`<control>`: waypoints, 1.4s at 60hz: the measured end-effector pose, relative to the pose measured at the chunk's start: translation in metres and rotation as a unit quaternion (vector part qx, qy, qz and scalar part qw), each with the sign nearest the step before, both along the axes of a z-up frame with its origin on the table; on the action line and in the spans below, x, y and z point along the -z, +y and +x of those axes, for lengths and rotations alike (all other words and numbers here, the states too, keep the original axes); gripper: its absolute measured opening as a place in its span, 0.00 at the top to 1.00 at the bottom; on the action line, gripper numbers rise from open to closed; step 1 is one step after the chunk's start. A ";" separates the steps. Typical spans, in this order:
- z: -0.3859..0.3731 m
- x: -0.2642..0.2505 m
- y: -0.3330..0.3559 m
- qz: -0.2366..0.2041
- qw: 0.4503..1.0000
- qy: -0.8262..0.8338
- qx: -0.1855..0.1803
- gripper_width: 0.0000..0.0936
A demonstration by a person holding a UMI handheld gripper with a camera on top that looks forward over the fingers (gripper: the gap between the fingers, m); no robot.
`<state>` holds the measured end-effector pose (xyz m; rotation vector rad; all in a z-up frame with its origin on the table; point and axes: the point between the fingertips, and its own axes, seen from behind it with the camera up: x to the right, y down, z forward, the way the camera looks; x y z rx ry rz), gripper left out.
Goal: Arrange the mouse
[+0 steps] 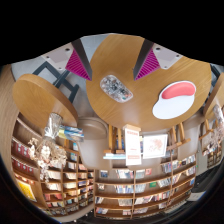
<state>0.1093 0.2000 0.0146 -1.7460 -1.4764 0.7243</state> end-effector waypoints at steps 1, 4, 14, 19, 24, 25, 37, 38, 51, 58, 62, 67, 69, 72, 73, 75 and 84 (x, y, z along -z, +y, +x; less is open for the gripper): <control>-0.003 0.002 0.001 0.000 1.000 -0.001 -0.001 0.09; -0.013 0.011 0.004 0.001 1.000 -0.004 -0.003 0.09; -0.044 0.028 0.011 0.007 1.000 -0.008 -0.007 0.10; -0.057 0.031 0.013 0.005 1.000 -0.012 -0.009 0.09; -0.068 0.031 0.018 0.002 1.000 -0.018 -0.007 0.09; -0.070 0.031 0.019 0.003 1.000 -0.019 -0.007 0.09; -0.087 0.030 0.028 -0.001 1.000 -0.023 -0.001 0.09; -0.090 0.031 0.029 -0.003 1.000 -0.023 0.000 0.09; -0.099 0.032 0.025 -0.013 1.000 -0.025 -0.005 0.24; -0.100 0.032 0.023 0.005 0.999 -0.039 -0.015 0.53; -0.100 0.026 0.014 -0.006 0.999 -0.051 -0.016 0.56; -0.109 -0.011 -0.012 -0.021 0.999 -0.022 -0.030 0.57; -0.112 -0.029 -0.023 -0.012 0.999 -0.008 -0.039 0.57; -0.121 -0.055 -0.043 -0.002 0.999 0.016 -0.049 0.57; -0.125 -0.063 -0.051 -0.003 0.998 0.020 -0.054 0.57; -0.130 -0.072 -0.071 -0.006 0.998 0.025 -0.062 0.57; -0.162 -0.090 -0.156 -0.032 0.996 0.035 -0.082 0.57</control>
